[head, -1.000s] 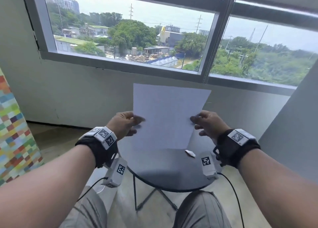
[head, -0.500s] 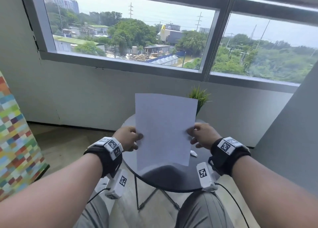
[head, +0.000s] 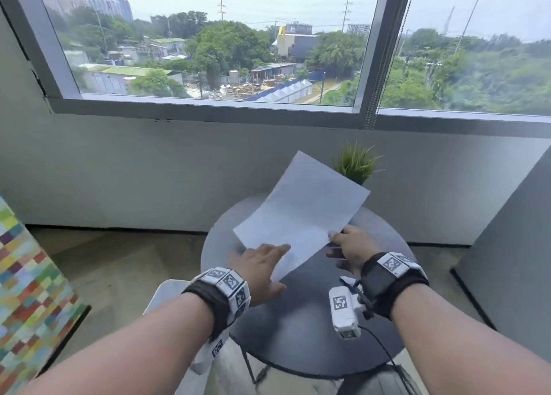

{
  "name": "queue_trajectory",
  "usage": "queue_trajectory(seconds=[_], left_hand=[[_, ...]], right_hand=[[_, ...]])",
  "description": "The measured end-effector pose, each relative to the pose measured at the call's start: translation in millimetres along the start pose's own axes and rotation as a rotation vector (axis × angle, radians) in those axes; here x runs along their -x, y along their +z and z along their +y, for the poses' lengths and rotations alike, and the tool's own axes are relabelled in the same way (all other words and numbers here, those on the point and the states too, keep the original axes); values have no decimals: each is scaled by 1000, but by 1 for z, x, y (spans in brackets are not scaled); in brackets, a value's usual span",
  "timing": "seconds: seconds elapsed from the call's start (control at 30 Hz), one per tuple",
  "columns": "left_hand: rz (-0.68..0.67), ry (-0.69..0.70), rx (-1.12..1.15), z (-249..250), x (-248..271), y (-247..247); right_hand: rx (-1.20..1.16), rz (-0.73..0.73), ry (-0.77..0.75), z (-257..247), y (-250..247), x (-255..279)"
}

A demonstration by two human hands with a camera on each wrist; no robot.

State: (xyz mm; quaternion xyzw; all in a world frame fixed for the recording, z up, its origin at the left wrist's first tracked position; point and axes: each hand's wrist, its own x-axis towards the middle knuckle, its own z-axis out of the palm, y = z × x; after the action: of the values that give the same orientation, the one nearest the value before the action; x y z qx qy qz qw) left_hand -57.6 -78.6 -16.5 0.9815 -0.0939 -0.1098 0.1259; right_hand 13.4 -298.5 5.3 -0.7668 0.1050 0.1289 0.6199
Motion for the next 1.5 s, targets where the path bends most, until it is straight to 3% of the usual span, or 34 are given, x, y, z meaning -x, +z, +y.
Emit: queue_trajectory(seconds=[0.1, 0.23, 0.3, 0.43, 0.63, 0.93, 1.03, 1.13, 1.2, 1.27, 1.37, 1.43, 1.5], left_hand=[[-136, -43, -75, -9, -32, 4], [-213, -79, -152, -18, -71, -1], [-200, -81, -164, -23, -87, -6], [-178, -95, -172, -35, -109, -12], [-133, -60, -194, -51, -132, -14], [-147, -103, -65, -75, -131, -19], [-97, -234, -15, -97, -100, -23], [-151, -275, -128, -112, -51, -11], [-213, -192, -205, -107, -18, 5], [-270, -24, -247, -87, 13, 21], [-326, 286, -158, -58, 44, 33], [-255, 357, -16, -52, 46, 31], [-126, 230, 29, -55, 34, 30]], right_hand=[[155, -108, 19, 10, -5, -17], [1149, -240, -163, 31, -33, -30], [1321, -328, -202, 40, -40, -29], [1296, -410, -283, 41, -43, -41], [1127, -225, -422, 22, -33, -98], [1280, -106, -493, 22, 8, -136], [1236, -212, -584, 18, 13, -108], [1388, -480, -649, 31, 23, -61], [1545, -585, -582, 45, 30, -29], [1589, -705, -607, 50, 33, 1], [1385, -942, -724, 31, 37, 28], [1202, -791, -692, 20, 37, 16], [1237, -537, -599, 20, 42, -7]])
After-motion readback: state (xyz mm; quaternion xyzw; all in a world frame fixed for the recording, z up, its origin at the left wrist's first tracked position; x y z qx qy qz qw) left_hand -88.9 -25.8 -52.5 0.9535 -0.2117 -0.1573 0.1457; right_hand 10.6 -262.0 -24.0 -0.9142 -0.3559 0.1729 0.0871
